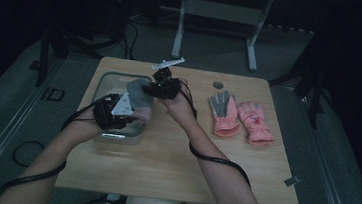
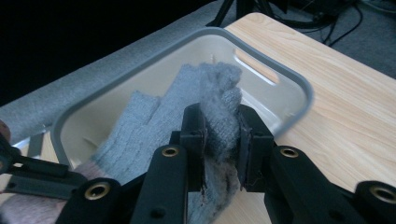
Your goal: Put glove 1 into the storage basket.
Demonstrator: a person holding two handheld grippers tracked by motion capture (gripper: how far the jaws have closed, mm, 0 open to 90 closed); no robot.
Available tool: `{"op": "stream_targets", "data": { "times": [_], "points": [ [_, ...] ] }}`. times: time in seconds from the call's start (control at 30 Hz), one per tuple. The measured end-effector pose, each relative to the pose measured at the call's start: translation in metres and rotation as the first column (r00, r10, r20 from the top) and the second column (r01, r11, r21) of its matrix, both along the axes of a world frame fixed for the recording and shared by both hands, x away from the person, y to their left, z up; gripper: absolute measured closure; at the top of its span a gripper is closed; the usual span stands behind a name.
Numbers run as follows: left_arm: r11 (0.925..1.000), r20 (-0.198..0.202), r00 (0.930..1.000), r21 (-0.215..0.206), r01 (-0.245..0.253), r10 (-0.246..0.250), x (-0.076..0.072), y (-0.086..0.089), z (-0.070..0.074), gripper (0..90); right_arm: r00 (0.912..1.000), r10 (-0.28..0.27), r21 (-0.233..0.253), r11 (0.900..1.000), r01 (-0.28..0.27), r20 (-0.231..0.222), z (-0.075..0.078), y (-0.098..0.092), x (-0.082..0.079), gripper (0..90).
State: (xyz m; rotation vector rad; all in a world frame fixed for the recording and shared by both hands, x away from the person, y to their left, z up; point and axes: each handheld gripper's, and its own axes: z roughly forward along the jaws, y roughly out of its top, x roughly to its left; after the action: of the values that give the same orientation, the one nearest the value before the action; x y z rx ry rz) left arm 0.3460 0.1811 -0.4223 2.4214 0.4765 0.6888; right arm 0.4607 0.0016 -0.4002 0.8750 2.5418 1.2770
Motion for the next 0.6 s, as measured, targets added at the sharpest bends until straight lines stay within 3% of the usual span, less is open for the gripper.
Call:
{"op": "stream_targets", "data": {
  "times": [0.3, 0.5, 0.57, 0.6],
  "points": [
    [0.9982, -0.028, 0.9988, 0.045, -0.04, 0.041, 0.012, 0.033, -0.015, 70.4, 0.9991, 0.02, 0.008, 1.0, -0.02, -0.038, -0.016, 0.038, 0.012, 75.3],
    [0.9966, -0.08, 0.9951, 0.063, -0.054, 0.059, 0.021, 0.046, -0.029, 70.4, 0.9983, 0.024, -0.016, 1.0, -0.025, -0.054, -0.036, 0.057, 0.017, 75.3],
    [0.9966, -0.11, 0.9915, 0.051, -0.065, 0.07, 0.027, 0.049, -0.036, 70.4, 0.997, 0.018, -0.015, 1.0, -0.019, -0.076, -0.043, 0.06, 0.02, 75.2],
    [0.9957, -0.115, 0.9906, 0.065, -0.066, 0.073, 0.029, 0.048, -0.041, 70.4, 0.9965, 0.013, -0.018, 1.0, -0.015, -0.083, -0.047, 0.062, 0.022, 75.2]
  ]
}}
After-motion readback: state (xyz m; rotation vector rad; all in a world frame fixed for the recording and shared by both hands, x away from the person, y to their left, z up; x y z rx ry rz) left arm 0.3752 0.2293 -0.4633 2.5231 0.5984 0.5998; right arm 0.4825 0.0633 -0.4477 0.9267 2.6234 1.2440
